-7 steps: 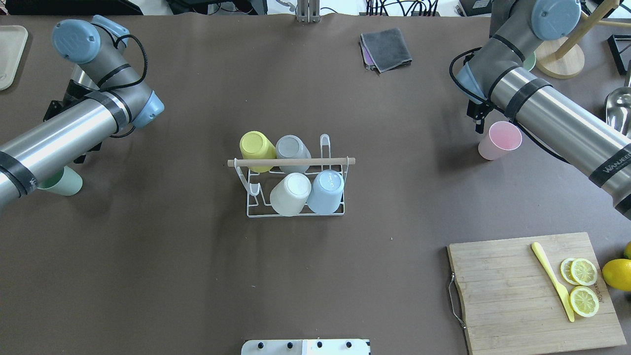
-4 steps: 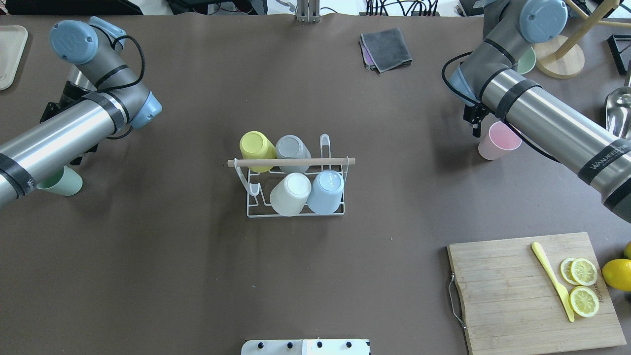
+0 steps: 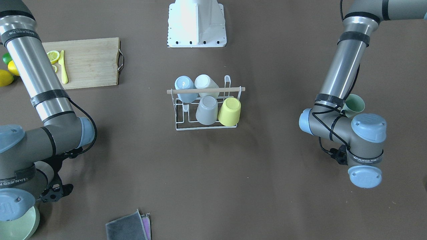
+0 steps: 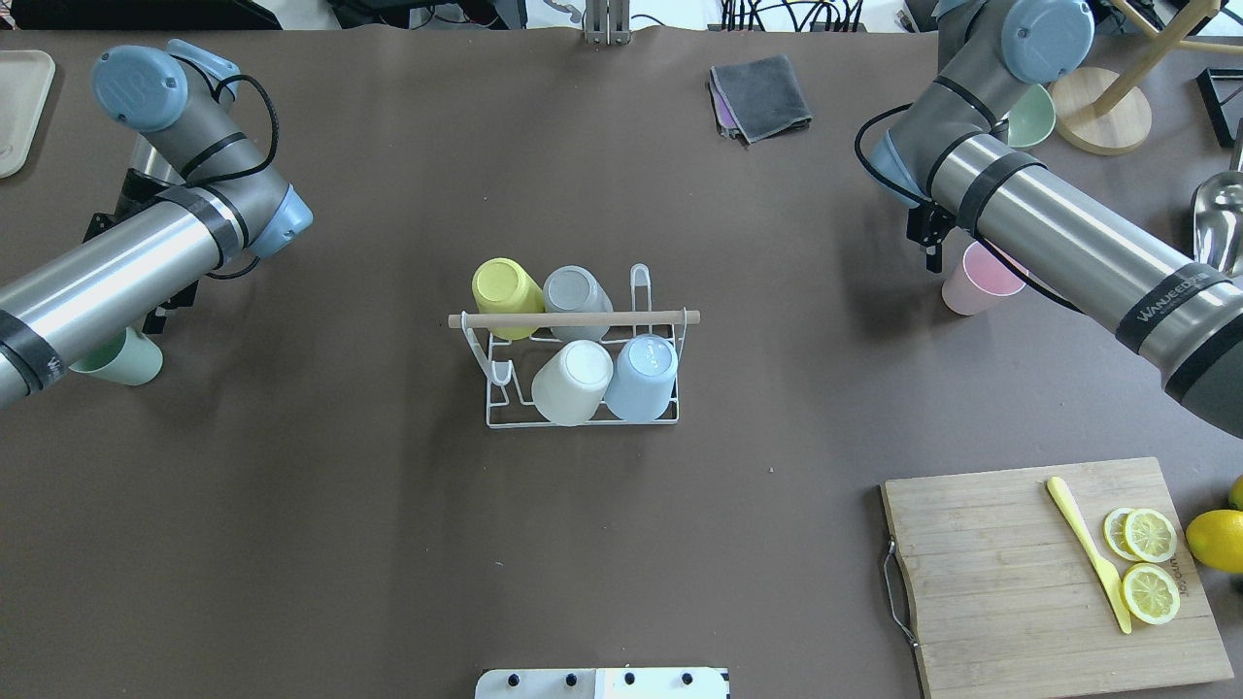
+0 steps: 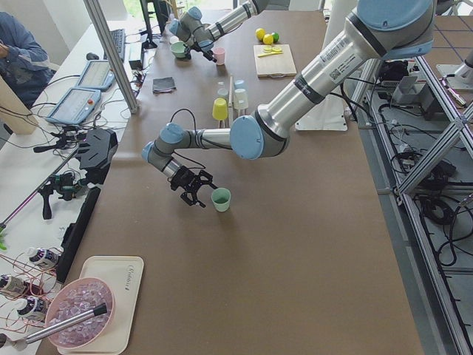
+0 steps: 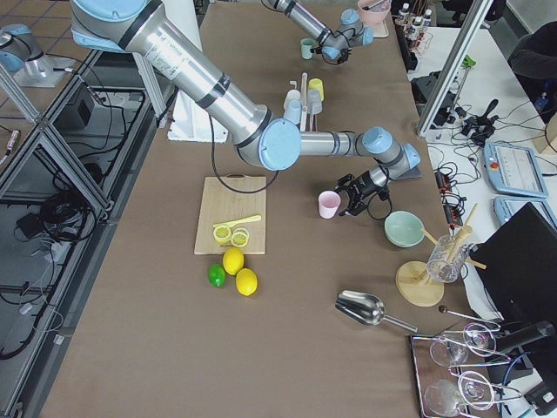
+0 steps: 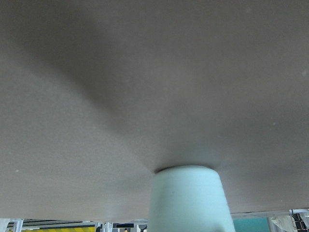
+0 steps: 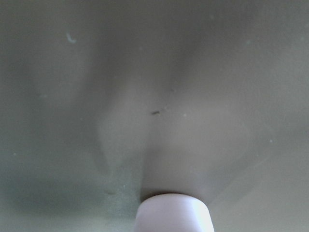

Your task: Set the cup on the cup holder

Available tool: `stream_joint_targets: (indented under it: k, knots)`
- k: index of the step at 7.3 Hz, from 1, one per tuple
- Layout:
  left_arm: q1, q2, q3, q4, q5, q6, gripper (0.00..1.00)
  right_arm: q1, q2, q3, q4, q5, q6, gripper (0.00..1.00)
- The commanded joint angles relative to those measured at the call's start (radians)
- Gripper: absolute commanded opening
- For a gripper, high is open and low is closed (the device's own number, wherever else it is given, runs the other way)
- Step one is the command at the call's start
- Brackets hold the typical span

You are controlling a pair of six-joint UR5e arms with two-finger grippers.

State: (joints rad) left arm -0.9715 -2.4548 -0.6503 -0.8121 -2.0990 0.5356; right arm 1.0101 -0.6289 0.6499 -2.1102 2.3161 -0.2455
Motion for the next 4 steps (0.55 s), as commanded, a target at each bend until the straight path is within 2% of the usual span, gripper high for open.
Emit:
stream_joint_targets:
  k: [1, 4]
  knots:
    - [-0.003, 0.002, 0.000, 0.028, -0.009, 0.019, 0.98, -0.011, 0.014, -0.027, -0.001, -0.014, -0.011, 1.00]
    - [-0.015, 0.010, 0.000, 0.059, -0.048, 0.056, 0.98, -0.015, 0.020, -0.045, -0.016, -0.020, -0.024, 1.00]
